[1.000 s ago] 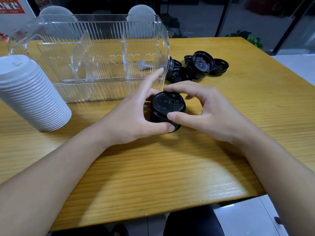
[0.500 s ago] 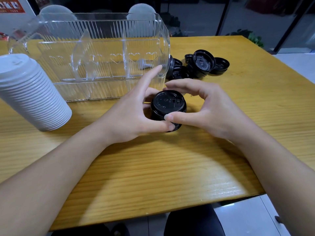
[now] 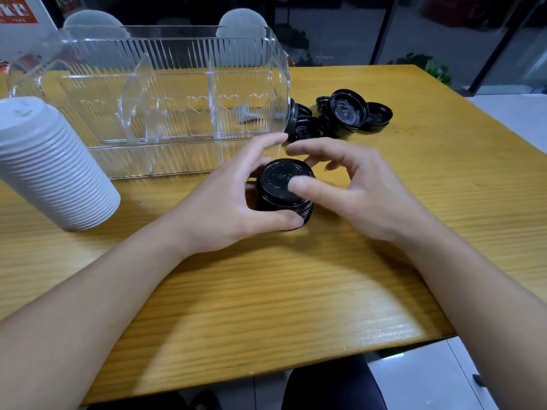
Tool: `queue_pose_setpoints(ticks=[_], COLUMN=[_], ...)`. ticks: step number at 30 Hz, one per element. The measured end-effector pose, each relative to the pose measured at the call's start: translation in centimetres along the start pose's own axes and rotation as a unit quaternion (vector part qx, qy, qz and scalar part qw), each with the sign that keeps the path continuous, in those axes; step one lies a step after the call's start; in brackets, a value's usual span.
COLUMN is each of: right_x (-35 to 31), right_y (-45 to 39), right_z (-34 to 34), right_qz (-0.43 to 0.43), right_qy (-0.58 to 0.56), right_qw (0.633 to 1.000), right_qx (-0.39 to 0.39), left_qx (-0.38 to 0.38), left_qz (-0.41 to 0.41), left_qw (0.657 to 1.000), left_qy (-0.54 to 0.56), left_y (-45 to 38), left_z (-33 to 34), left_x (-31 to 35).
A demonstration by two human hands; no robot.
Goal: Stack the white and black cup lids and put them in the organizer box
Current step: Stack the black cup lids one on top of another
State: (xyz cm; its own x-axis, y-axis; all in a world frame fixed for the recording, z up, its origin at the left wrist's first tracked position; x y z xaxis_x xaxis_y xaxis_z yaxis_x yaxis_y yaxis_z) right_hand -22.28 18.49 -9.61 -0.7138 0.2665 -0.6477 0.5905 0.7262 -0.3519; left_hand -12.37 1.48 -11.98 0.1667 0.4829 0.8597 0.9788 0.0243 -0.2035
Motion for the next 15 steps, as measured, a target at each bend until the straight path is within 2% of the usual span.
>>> queue_pose_setpoints(ticks=[5, 8, 12, 15], right_x=[3.0, 4.8, 5.3, 6.3], right_y=[-0.7, -1.3, -3.2, -5.2], right_z=[-1.8, -2.4, -3.6, -4.1], right_qz=[0.062, 0.106, 0.105, 0.13], right_qy=[0.049, 0.134, 0.228, 0.312], right_qw=[0.989, 0.974, 0.952, 0.927], right_qx=[0.126, 0.146, 0.173, 0.165], left_qx=[0.008, 0.006, 0.006, 0.005], left_qz=[-0.014, -0.008, -0.004, -0.002], left_qw=[1.0, 1.0, 1.0, 1.0], left_qy=[-0.015, -0.018, -0.024, -0.031], left_y=[0.1, 0.1, 0.1, 0.1], left_z=[-0.1, 0.0, -0.1, 0.0], left_x=[0.1, 0.0, 0.0, 0.1])
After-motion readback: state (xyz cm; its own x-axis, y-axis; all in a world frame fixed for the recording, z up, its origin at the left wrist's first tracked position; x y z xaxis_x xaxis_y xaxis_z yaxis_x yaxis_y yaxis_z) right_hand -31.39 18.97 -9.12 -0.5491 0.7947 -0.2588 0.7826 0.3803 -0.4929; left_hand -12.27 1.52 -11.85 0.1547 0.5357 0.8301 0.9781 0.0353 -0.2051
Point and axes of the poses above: each hand's wrist, its own y-axis away from the middle knuckle, its own z-axis out of the palm, x = y × z, the point moved 7 cm from there along -y, towards the middle knuckle, and after that the axes turned 7 degrees about y, right-handed, at the moved point
